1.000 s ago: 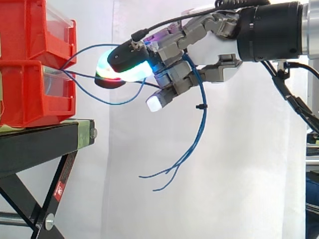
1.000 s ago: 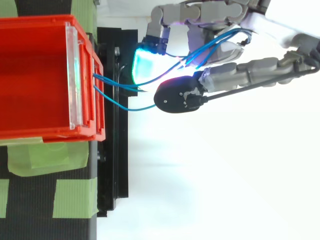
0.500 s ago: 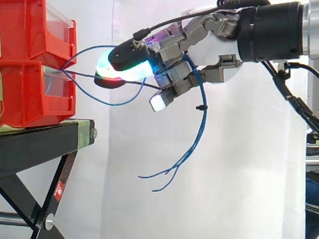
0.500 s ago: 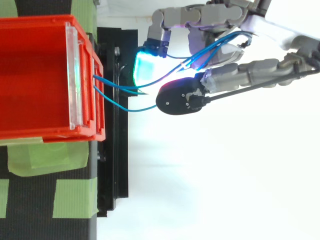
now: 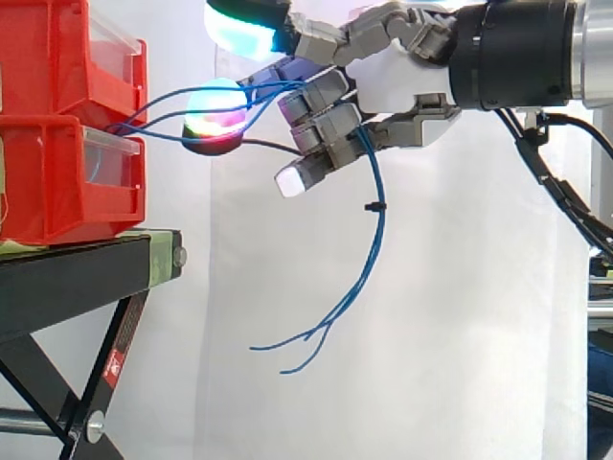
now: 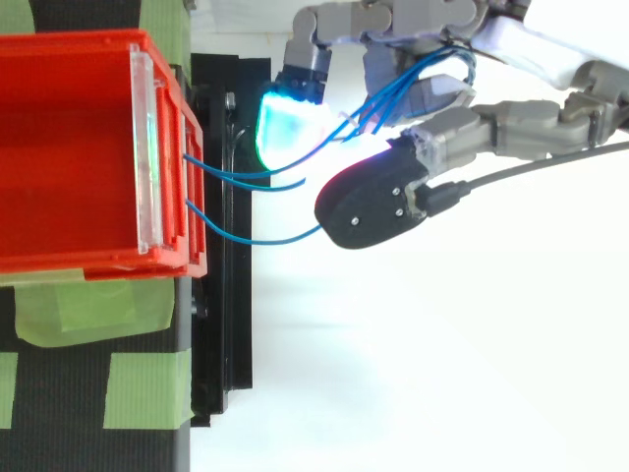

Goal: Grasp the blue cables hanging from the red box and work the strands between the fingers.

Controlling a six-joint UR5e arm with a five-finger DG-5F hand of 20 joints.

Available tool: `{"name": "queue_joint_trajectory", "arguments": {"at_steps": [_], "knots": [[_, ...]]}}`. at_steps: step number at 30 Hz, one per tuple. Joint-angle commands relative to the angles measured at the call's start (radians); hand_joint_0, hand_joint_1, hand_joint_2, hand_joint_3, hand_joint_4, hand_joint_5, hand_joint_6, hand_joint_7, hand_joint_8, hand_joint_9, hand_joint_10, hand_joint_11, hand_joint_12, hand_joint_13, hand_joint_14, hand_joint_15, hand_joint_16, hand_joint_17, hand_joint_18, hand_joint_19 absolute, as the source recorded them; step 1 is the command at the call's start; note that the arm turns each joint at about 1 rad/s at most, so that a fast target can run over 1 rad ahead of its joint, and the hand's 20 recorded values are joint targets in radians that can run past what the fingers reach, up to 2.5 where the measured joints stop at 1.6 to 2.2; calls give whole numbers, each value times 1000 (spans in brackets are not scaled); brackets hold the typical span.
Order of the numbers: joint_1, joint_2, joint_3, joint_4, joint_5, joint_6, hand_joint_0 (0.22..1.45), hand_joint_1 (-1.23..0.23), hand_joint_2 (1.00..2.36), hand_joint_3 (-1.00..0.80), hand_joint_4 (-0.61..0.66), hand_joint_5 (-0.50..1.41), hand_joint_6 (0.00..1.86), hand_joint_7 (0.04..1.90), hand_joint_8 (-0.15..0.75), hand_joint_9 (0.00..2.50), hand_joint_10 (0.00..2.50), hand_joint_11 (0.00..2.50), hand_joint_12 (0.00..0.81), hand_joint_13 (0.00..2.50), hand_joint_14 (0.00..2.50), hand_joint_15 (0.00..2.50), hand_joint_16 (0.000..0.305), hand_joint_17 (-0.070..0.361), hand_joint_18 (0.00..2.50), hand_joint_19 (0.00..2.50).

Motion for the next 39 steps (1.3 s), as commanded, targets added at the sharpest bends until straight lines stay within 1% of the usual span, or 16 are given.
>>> {"name": "queue_joint_trajectory", "arguments": {"at_steps": [1,9,11,13,14,15,17,20,25,31,36,38,39], "knots": [[0,0,-1,5,24,-5,744,-624,1003,-925,315,404,9,1370,440,546,2500,2331,515,531,2500,1538,61,137,931,647],[2,0,1,5,26,-5,831,-696,1006,-870,301,418,9,1388,432,567,2500,2366,500,558,2500,1565,57,128,978,785],[2,0,1,5,26,-5,846,-710,1006,-849,300,412,9,1397,421,558,2500,2371,501,556,2500,1611,56,127,988,801],[2,0,1,5,26,-5,841,-717,1005,-879,301,407,9,1393,427,553,2500,2399,504,554,2500,1586,57,128,993,822],[2,0,1,5,27,-5,833,-720,1003,-913,302,406,8,1393,425,547,2500,2365,505,554,2500,1603,57,128,993,831],[2,0,-1,5,27,-5,831,-721,1003,-926,303,405,9,1390,428,549,2500,2387,506,554,2500,1613,57,127,993,828],[2,0,-1,5,27,-5,838,-724,1002,-950,308,409,8,1398,424,547,2500,2342,503,556,2500,1577,56,127,997,827],[2,0,1,5,26,-5,856,-723,1002,-954,302,435,6,1427,425,560,2500,2349,497,571,2500,1555,55,125,1036,863],[2,0,-1,5,26,-5,870,-706,1004,-910,283,479,2,1466,423,592,2500,2314,493,612,2500,1571,55,125,1083,852],[2,0,-1,5,26,-5,879,-700,1006,-868,273,503,15,1494,422,612,2500,2349,497,626,2500,1567,55,124,1097,839],[3,0,1,5,26,-5,888,-711,1010,-759,252,488,96,1523,427,615,2500,2391,498,626,2500,1588,56,125,1100,839],[2,0,1,5,26,-5,882,-712,1013,-688,225,472,136,1534,429,595,2500,2433,505,627,2500,1610,56,126,1102,847],[2,0,1,5,26,-5,879,-713,1013,-669,221,468,143,1542,429,591,2500,2423,503,627,2500,1574,56,126,1102,847]]}}
